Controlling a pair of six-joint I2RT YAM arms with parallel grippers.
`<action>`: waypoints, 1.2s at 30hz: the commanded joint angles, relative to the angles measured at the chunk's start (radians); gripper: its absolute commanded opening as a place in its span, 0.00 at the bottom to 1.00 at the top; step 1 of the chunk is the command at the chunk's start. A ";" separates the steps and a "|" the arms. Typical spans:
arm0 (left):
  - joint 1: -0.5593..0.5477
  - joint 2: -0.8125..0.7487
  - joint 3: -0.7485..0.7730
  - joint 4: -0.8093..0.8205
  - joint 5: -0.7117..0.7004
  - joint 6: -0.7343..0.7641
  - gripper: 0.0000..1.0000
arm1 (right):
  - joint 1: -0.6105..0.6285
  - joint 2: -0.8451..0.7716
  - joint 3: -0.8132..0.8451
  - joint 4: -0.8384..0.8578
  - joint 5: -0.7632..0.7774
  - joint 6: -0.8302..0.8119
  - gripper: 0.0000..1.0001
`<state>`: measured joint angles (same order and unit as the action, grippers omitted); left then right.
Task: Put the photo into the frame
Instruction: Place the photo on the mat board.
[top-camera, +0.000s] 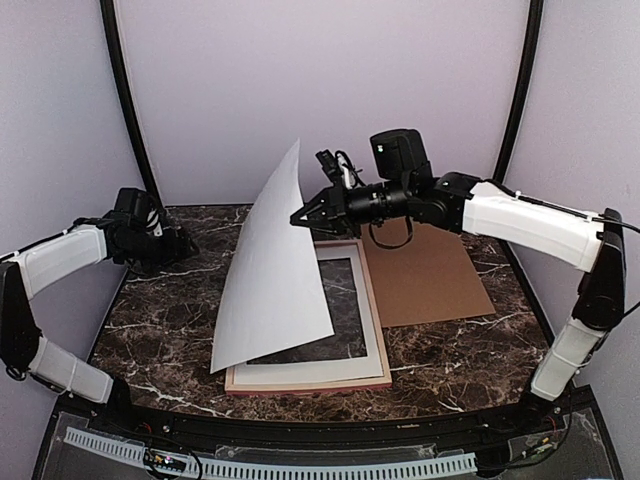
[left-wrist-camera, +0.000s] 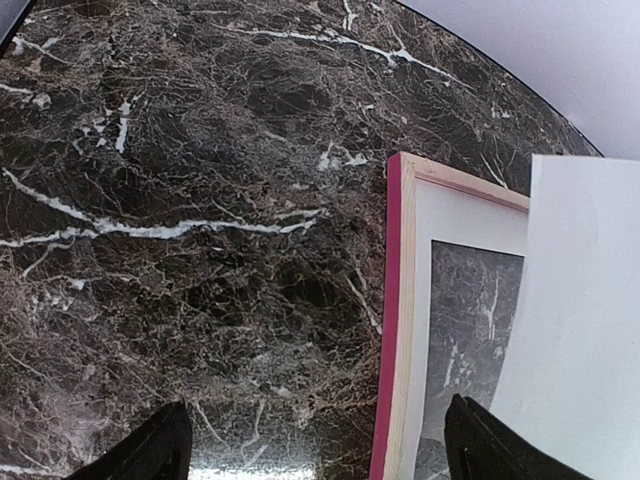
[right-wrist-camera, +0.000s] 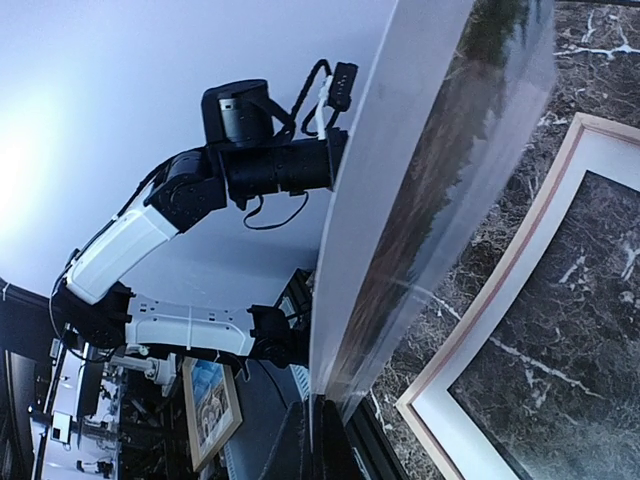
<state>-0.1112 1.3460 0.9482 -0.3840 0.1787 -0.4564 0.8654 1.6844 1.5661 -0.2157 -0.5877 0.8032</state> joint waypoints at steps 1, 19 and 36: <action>0.003 -0.026 -0.014 -0.024 -0.035 0.003 0.90 | -0.047 0.010 -0.127 0.102 0.034 0.029 0.00; -0.014 0.004 -0.014 0.015 0.065 0.041 0.90 | -0.197 0.118 -0.537 0.236 0.116 0.019 0.00; -0.105 0.061 0.004 0.024 0.052 0.050 0.92 | -0.207 0.166 -0.432 0.084 0.164 -0.099 0.00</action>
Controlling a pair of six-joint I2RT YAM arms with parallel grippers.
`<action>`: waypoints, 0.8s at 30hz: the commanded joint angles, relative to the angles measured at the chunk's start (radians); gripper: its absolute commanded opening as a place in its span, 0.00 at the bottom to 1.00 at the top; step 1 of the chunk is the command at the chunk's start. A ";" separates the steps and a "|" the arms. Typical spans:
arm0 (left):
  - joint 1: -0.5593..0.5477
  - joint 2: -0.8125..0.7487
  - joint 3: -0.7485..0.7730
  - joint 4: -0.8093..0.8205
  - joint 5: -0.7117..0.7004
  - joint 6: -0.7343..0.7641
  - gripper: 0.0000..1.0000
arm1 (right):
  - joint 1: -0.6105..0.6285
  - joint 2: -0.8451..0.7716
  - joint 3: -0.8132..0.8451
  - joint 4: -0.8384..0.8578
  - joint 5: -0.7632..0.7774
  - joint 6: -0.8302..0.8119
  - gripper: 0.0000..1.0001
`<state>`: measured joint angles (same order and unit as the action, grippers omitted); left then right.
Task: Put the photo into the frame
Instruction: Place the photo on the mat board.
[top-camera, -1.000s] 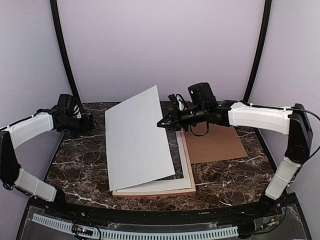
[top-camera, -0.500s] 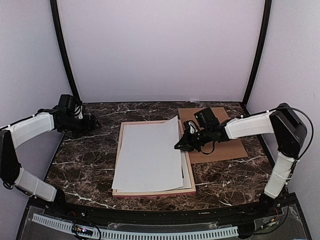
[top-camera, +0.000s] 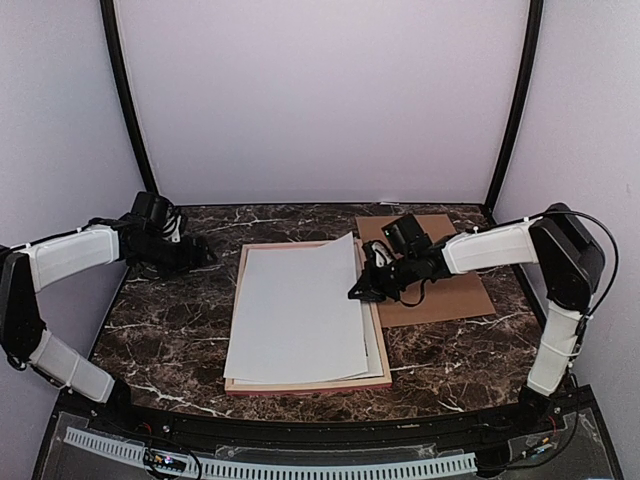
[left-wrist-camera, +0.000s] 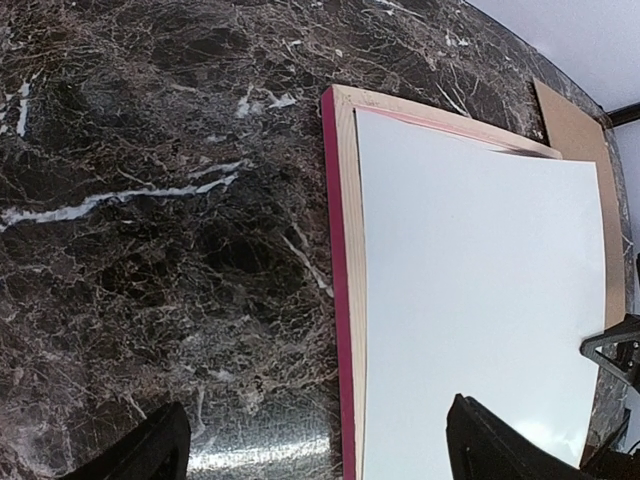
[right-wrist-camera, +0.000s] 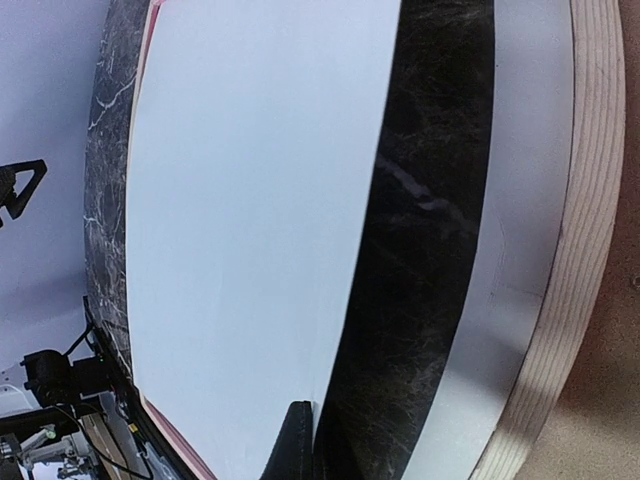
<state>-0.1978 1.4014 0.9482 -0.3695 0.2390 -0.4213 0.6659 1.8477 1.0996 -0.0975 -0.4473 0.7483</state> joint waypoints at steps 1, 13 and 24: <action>-0.021 0.008 0.007 0.010 -0.010 0.015 0.92 | -0.009 0.003 0.040 -0.042 0.026 -0.050 0.00; -0.041 0.023 0.016 0.005 -0.022 0.013 0.92 | -0.018 0.039 0.129 -0.147 0.032 -0.133 0.00; -0.049 0.030 0.018 0.004 -0.025 0.015 0.92 | -0.020 0.041 0.112 -0.122 0.035 -0.109 0.00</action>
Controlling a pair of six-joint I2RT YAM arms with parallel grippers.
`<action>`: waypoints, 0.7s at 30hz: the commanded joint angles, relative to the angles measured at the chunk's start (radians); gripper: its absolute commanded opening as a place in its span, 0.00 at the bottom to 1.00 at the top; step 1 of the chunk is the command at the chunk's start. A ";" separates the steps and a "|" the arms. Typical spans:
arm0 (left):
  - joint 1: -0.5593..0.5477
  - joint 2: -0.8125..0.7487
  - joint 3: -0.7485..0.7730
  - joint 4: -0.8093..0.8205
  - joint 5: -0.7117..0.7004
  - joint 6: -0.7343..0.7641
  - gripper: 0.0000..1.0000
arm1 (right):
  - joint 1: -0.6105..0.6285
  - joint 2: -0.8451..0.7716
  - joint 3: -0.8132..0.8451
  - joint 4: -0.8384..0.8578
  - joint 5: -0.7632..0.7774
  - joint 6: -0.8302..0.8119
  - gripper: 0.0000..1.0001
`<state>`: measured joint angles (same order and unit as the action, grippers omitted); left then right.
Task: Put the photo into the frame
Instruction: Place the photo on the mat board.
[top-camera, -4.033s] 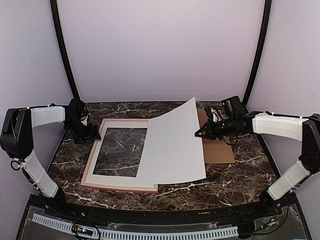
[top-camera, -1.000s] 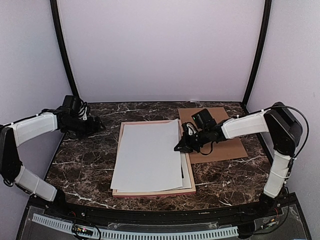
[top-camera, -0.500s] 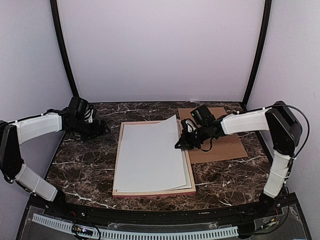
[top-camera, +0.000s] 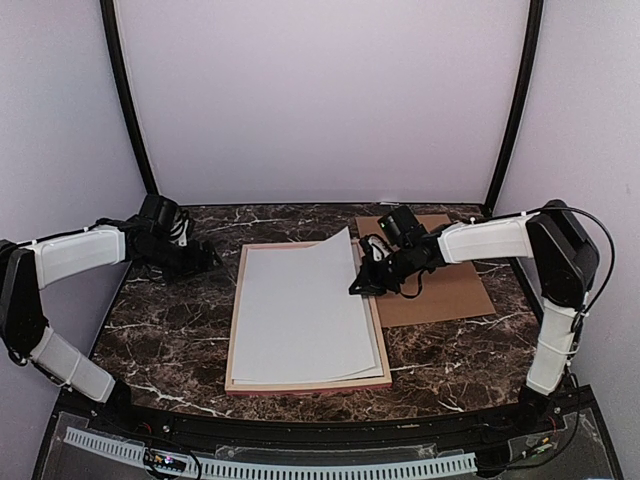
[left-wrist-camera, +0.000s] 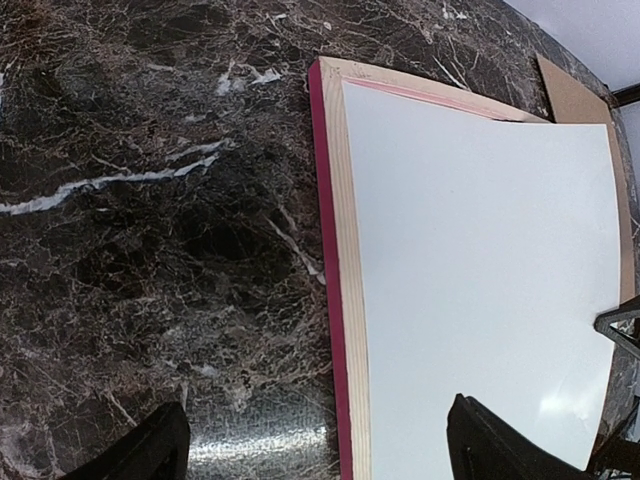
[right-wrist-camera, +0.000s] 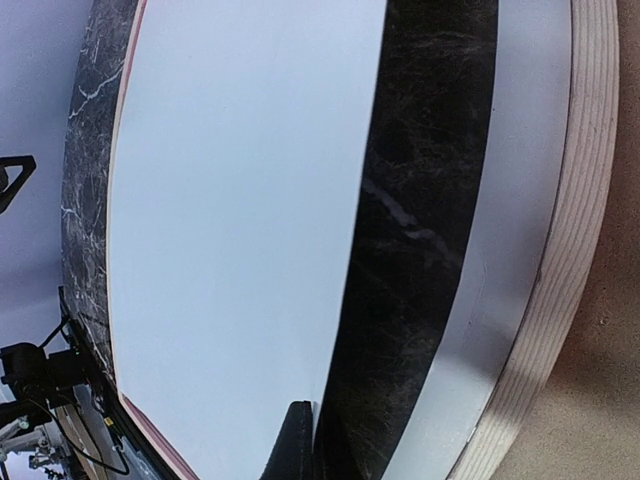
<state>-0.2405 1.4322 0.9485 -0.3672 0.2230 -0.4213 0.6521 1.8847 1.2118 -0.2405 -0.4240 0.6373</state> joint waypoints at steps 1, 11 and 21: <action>-0.007 0.000 0.018 0.001 -0.010 0.016 0.92 | -0.007 0.002 0.000 0.020 0.011 0.001 0.00; -0.008 0.003 0.019 -0.001 -0.011 0.018 0.92 | -0.007 0.005 0.017 -0.035 0.034 -0.038 0.00; -0.014 0.012 0.025 -0.002 -0.011 0.019 0.92 | -0.007 0.014 0.015 -0.039 0.034 -0.051 0.00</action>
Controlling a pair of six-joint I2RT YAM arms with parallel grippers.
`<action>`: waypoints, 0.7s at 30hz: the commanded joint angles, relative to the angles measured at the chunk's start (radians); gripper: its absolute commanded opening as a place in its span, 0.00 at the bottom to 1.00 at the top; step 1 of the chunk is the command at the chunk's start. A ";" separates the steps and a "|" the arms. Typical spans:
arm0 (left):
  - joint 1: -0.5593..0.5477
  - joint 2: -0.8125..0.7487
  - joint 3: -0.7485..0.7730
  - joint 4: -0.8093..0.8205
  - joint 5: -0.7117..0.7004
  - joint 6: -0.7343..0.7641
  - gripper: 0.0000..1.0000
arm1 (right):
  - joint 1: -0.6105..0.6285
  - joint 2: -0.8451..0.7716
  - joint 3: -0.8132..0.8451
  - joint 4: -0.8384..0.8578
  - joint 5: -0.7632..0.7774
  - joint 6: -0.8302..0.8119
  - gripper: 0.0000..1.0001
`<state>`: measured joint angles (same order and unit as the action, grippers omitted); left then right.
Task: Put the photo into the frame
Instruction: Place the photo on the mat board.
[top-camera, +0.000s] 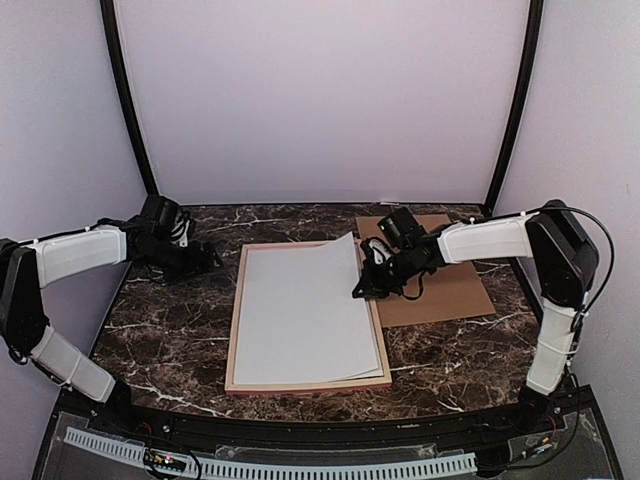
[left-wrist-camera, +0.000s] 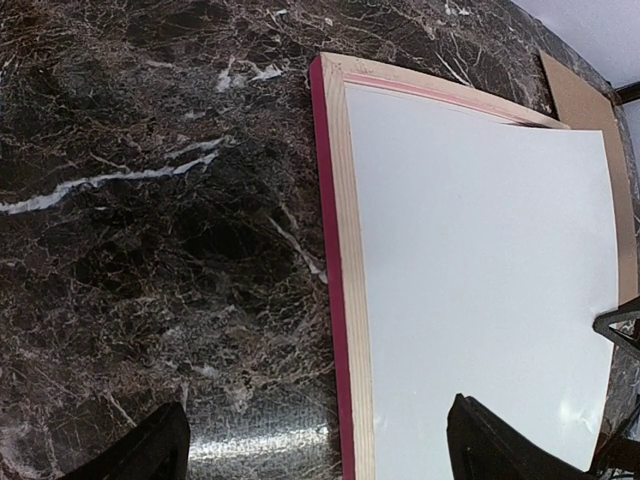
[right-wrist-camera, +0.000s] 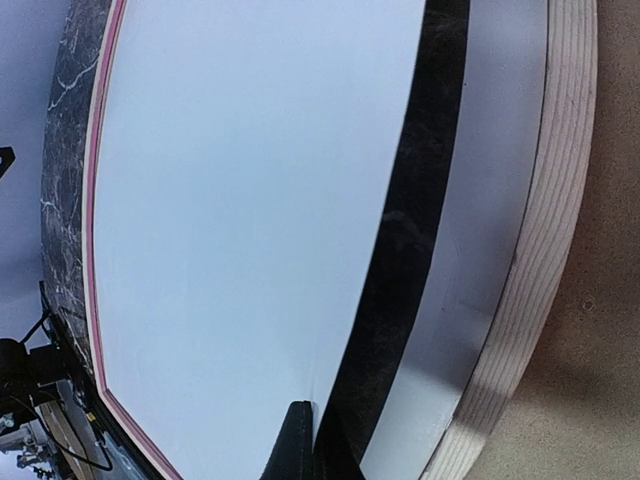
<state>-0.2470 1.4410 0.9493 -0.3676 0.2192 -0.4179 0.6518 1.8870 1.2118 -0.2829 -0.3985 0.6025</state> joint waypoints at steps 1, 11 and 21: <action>-0.008 0.004 0.024 -0.002 -0.009 0.016 0.92 | -0.006 0.012 0.015 0.004 0.007 -0.017 0.00; -0.012 0.005 0.021 -0.005 -0.009 0.017 0.92 | -0.006 0.015 0.011 0.008 0.010 -0.009 0.01; -0.018 -0.001 0.025 -0.011 -0.011 0.021 0.92 | -0.006 0.012 0.030 -0.018 0.048 -0.020 0.34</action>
<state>-0.2573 1.4464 0.9497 -0.3679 0.2161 -0.4110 0.6518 1.8889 1.2125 -0.2985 -0.3779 0.5945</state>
